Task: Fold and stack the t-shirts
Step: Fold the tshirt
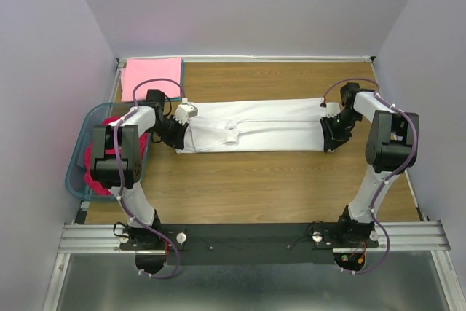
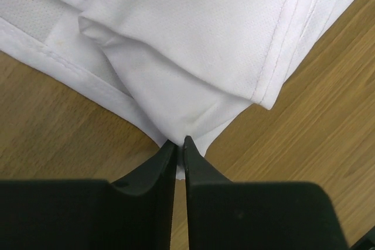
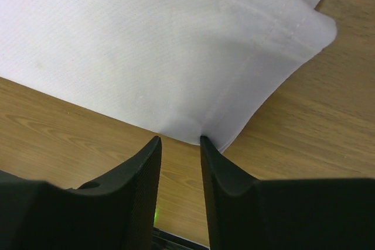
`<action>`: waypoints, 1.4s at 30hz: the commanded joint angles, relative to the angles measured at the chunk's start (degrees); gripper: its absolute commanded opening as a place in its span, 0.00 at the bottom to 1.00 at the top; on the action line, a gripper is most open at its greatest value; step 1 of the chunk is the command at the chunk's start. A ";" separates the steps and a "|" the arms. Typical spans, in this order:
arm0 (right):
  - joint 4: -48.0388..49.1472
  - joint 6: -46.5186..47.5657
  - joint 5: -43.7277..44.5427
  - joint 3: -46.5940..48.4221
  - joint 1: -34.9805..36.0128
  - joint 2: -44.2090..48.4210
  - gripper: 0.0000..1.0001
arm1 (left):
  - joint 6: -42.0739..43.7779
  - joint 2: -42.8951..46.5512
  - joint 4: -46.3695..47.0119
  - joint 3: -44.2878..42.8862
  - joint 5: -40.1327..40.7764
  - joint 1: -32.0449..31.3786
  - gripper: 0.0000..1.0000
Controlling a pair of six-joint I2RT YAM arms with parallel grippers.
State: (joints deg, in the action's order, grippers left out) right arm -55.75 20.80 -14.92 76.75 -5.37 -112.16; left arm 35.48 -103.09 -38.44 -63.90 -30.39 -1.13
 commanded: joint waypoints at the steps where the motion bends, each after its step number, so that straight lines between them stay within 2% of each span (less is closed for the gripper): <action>1: 4.94 -1.81 5.33 -1.87 -0.35 -3.24 0.38 | -0.77 -3.17 1.78 2.81 4.81 -0.02 0.11; 4: 4.95 -1.90 5.87 -2.83 -0.35 -2.72 0.34 | -0.59 -3.44 1.78 3.43 5.34 -0.02 0.07; 14: 2.40 -4.45 2.08 0.24 -1.93 8.01 0.39 | -0.07 -3.17 0.82 2.99 4.73 -0.02 0.03; 27: 4.24 -4.10 4.90 0.86 -2.28 -1.13 0.43 | 0.02 -3.08 -0.06 2.11 4.46 -0.02 0.03; 28: 4.33 -3.75 4.98 0.16 -2.28 -1.22 0.42 | 0.28 -3.08 -0.41 2.20 4.46 -0.02 0.03; 32: 4.42 -2.87 5.86 -1.51 -2.28 -1.13 0.24 | 0.99 -2.30 -1.38 2.64 5.51 -0.02 0.00; 33: 4.33 -2.43 6.13 -2.21 -2.28 -0.78 0.17 | 1.16 -2.03 -1.90 3.16 5.78 -0.02 0.00; 37: 3.81 -1.11 8.06 -4.15 -2.28 1.58 0.00 | 2.57 -0.36 -3.39 5.10 7.01 -0.02 0.00; 42: 2.40 0.99 12.54 -8.63 -2.46 7.20 0.02 | 4.85 3.24 -5.15 8.08 9.38 -0.02 0.00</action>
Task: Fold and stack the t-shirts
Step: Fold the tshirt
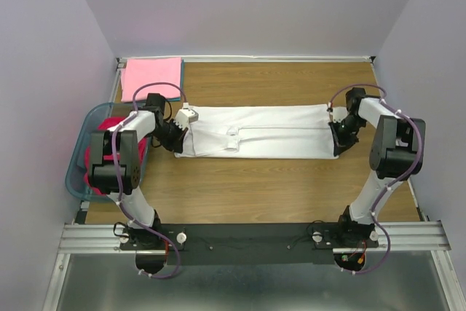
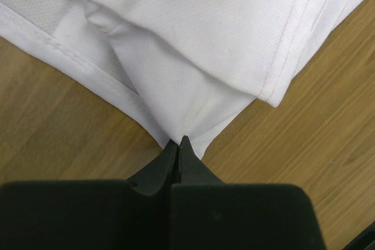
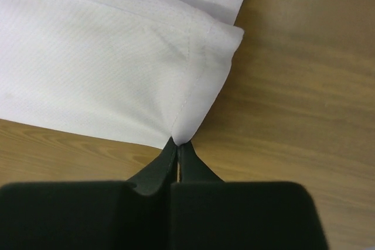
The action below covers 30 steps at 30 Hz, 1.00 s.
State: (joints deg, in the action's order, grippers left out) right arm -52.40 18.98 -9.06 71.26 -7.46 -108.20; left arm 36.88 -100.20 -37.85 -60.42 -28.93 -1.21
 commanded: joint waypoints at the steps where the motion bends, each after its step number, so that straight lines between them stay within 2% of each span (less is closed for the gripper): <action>1: -1.03 3.08 8.25 -3.50 -0.36 3.78 0.12 | 3.81 0.88 -6.18 4.79 7.92 0.07 0.04; 2: -1.21 3.51 8.70 -3.67 -0.36 4.31 0.24 | 4.16 1.50 -6.27 4.88 7.92 0.07 0.13; 3: -1.39 3.78 8.71 -3.24 -0.53 5.01 0.38 | 4.42 3.24 -6.36 4.96 7.75 0.07 0.28; 5: -2.09 3.43 8.71 -1.40 -0.45 6.68 0.47 | 5.82 5.36 -7.41 4.53 6.70 0.07 0.38; 7: -5.68 2.99 4.96 3.76 -0.45 7.39 0.48 | 7.40 8.44 -9.43 2.78 4.41 0.07 0.43; 10: -10.25 1.41 -1.29 10.88 -0.36 8.18 0.48 | 9.08 11.52 -12.24 0.14 1.16 -0.02 0.45; 14: -11.85 -2.89 -12.44 15.39 2.18 8.88 0.48 | 10.75 13.54 -13.22 -0.31 -1.22 -1.95 0.46; 18: -8.61 -11.31 -21.77 14.87 9.54 7.40 0.46 | 8.56 12.58 -11.73 2.67 -2.89 -6.24 0.46; 24: 0.79 -16.43 -24.68 11.44 21.94 5.64 0.47 | 6.53 11.26 -7.95 5.75 -2.01 -10.21 0.47; 30: 5.46 -20.72 -28.03 11.26 27.23 0.28 0.51 | 5.74 8.97 -6.63 5.49 -1.66 -12.58 0.48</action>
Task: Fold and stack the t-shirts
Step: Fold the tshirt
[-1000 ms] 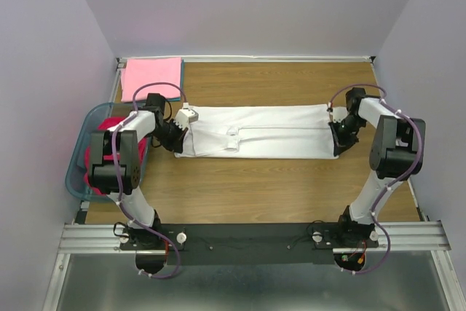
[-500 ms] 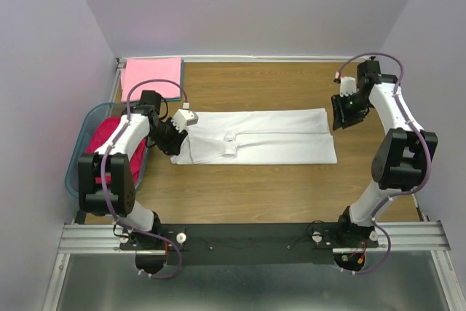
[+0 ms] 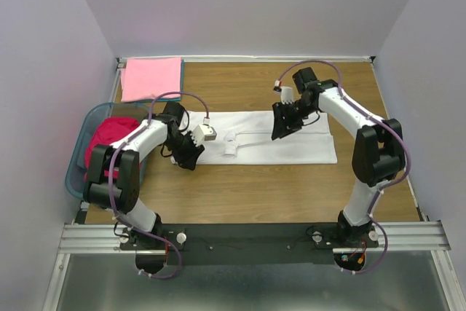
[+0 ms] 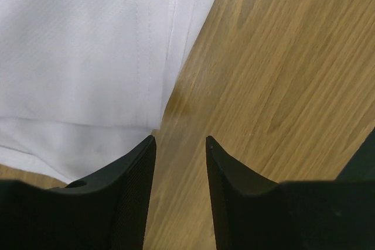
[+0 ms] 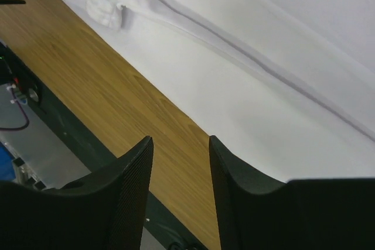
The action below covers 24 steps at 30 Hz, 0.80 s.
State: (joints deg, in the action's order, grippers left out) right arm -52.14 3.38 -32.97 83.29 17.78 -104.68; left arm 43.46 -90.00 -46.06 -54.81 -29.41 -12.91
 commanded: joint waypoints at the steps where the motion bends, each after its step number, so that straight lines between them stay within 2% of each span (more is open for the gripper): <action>1: 6.25 -6.53 -4.03 -1.28 2.69 -3.51 0.51 | -0.84 -1.50 1.94 -0.13 -1.18 -0.98 0.48; 6: 18.46 -15.41 -5.00 -5.15 6.99 -3.41 0.59 | -1.01 -3.07 2.12 -1.62 -1.79 -1.59 0.49; 9: 18.92 -15.94 -5.17 -3.31 8.50 -5.26 0.59 | -1.45 -3.95 2.56 -2.23 -1.79 -1.68 0.45; 14: 18.74 -15.42 -4.91 -3.21 8.59 -6.50 0.58 | -2.33 -5.28 3.44 -3.38 -1.79 -1.68 0.21; 15: 18.83 -15.24 -4.91 -3.83 8.59 -6.32 0.58 | -2.24 -5.36 3.44 -3.73 -1.88 -1.68 0.14; 19: 18.74 -14.28 -4.21 -5.32 8.59 -5.36 0.58 | -2.42 -5.45 3.70 -3.99 -1.44 -1.68 0.00; 24: 18.57 -12.96 -2.54 -6.99 8.50 -3.60 0.58 | -2.85 -4.32 3.17 -5.22 -1.26 -1.60 0.00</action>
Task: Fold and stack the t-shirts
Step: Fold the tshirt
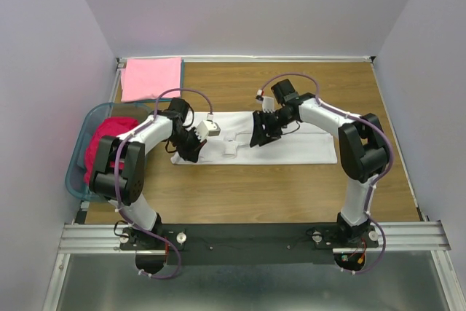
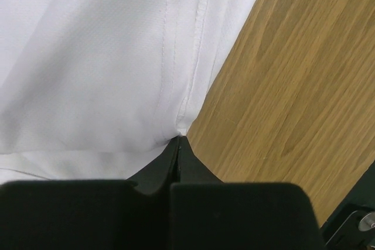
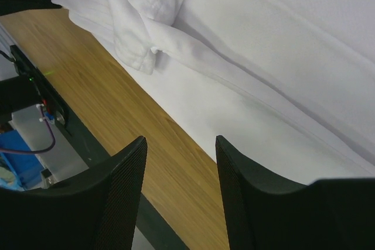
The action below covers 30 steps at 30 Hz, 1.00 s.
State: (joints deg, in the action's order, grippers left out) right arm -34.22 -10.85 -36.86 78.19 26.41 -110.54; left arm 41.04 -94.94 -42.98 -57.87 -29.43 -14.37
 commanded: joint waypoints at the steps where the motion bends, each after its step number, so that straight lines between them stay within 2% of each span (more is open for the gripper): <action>1: 0.64 1.53 1.70 -2.77 -0.13 2.61 0.58 | -0.43 1.06 -0.17 -2.51 -1.07 -0.22 0.00; 9: 0.12 3.12 3.38 -6.29 -0.84 4.54 0.57 | -1.22 0.64 0.53 -4.45 -0.54 -0.22 0.00; 11: 0.12 3.20 3.72 -6.47 -1.10 4.98 0.57 | -0.70 -0.42 0.18 -4.27 -0.10 -0.22 0.11; 13: 0.03 3.29 3.99 -6.30 -1.19 5.33 0.57 | 0.18 -0.60 -0.34 -3.49 -0.19 -0.22 0.31; 17: -0.15 3.29 4.16 -6.21 -1.54 5.51 0.58 | 1.76 -0.34 -1.49 -2.60 0.07 -0.22 0.42; 20: -0.15 3.38 3.99 -6.30 -1.63 5.16 0.58 | 2.38 -0.16 -1.84 -2.16 -0.01 -0.31 0.46; 24: -0.32 3.56 3.81 -6.21 -1.72 4.81 0.58 | 1.68 -0.34 -0.53 -1.55 0.60 -0.39 0.43; 30: -0.50 4.08 3.81 -6.47 -1.72 4.55 0.58 | -0.52 -1.13 2.20 -1.98 2.10 -0.57 0.10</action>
State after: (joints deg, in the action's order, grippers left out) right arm -34.13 -7.88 -33.93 72.29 25.02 -107.24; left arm 41.50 -94.96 -42.65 -59.77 -28.71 -14.39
